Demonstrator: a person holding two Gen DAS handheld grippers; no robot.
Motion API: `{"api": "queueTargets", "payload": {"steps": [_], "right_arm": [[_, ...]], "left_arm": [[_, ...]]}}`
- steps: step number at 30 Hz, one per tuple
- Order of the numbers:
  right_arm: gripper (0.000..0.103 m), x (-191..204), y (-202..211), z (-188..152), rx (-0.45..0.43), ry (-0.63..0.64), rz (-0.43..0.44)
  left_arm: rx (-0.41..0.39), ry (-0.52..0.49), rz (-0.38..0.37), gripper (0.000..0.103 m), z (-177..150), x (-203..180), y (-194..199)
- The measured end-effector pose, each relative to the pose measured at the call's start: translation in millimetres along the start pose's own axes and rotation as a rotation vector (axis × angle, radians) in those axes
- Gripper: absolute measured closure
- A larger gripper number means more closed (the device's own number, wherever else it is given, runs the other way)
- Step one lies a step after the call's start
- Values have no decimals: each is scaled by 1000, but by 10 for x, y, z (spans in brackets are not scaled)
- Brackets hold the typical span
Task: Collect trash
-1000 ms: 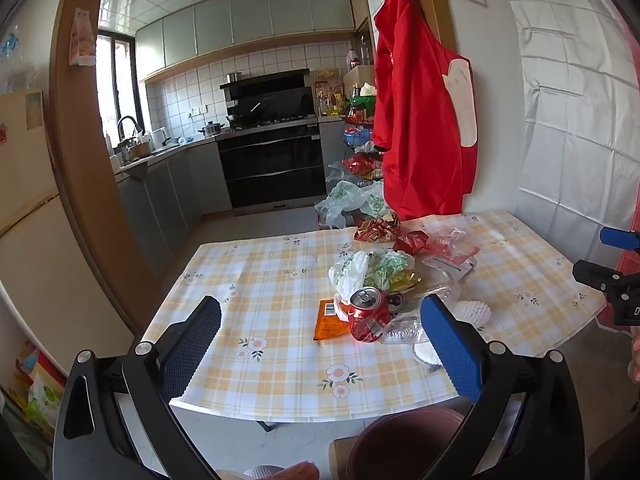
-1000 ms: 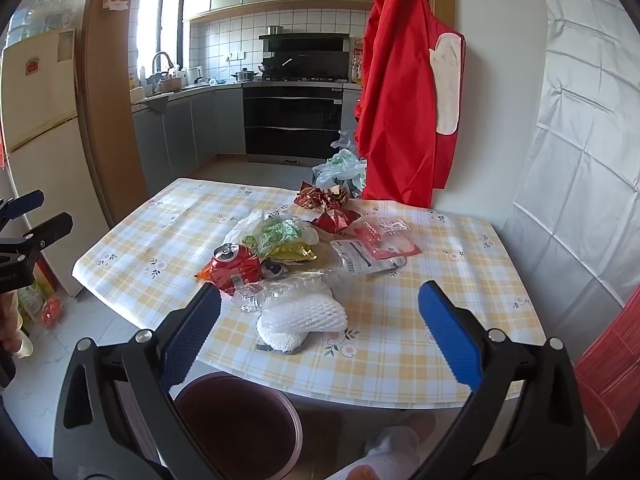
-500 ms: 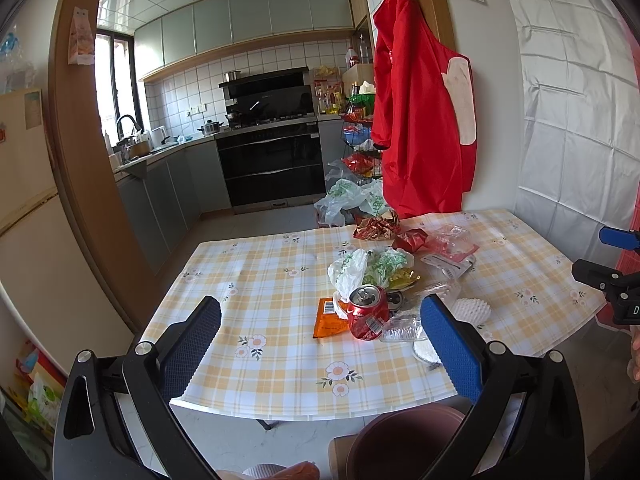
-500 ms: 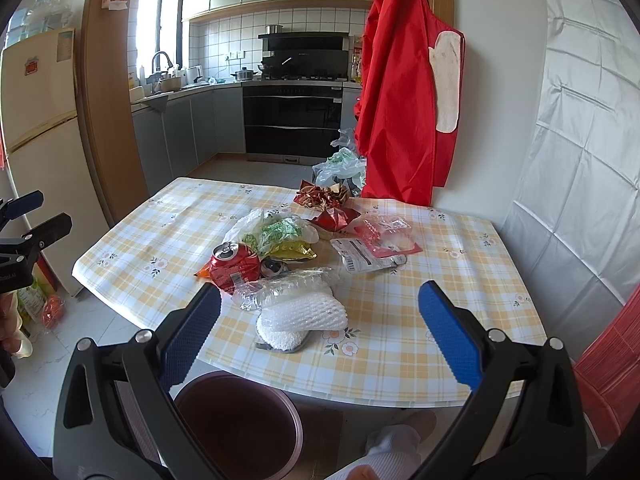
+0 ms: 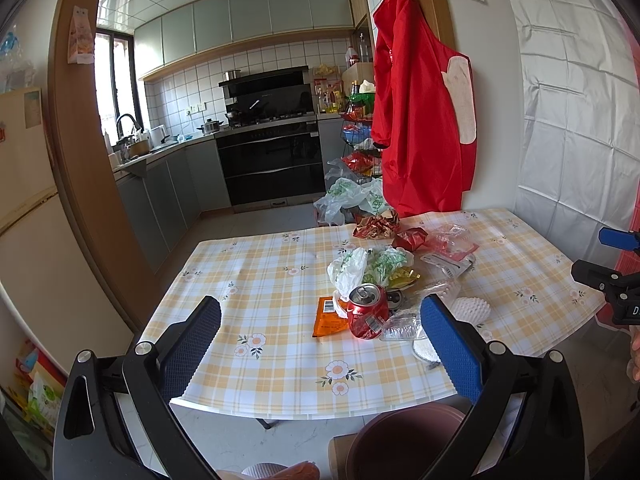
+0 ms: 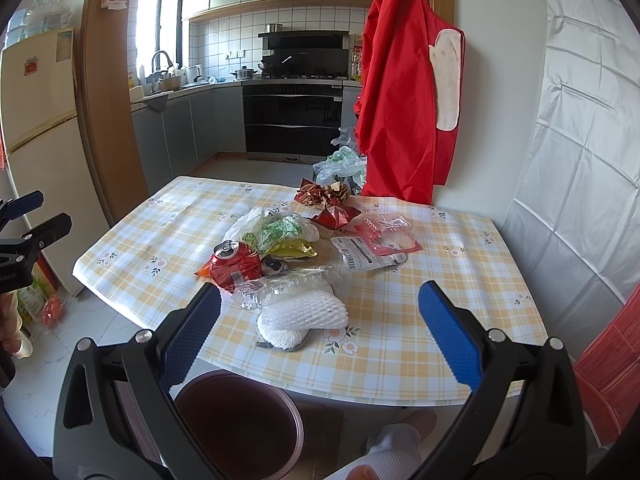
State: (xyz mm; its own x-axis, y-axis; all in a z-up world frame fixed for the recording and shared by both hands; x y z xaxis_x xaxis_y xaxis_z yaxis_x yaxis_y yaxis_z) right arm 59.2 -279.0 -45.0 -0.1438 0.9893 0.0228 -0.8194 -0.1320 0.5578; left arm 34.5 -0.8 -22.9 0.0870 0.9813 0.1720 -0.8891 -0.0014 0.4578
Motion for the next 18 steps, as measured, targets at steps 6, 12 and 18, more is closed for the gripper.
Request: {"api": "queueTargets", "payload": {"steps": [6, 12, 18], "right_arm": [[6, 4, 7, -38, -1, 0, -2], [6, -2, 4, -26, 2, -2, 0], [6, 2, 1, -40, 2, -2, -1]], "left_arm": [[0, 2, -1, 5, -5, 1, 0], [1, 0, -1, 5, 0, 2, -3], [1, 1, -2, 5, -1, 4, -2]]}}
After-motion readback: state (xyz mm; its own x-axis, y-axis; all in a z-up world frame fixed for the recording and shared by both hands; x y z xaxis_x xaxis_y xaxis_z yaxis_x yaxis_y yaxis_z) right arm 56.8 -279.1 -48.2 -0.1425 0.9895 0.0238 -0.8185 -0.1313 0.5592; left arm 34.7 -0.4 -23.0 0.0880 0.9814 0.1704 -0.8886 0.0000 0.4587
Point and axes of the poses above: each gripper's, at about its wrist camera, not at the fingertips, and y roughly against the way its jaws point, x to its left, z to its top, the point moved 4 cm from there along -y, roughly the way its jaws point, and after that the axes turned 3 degrees about -y, right-handed, at the moved point
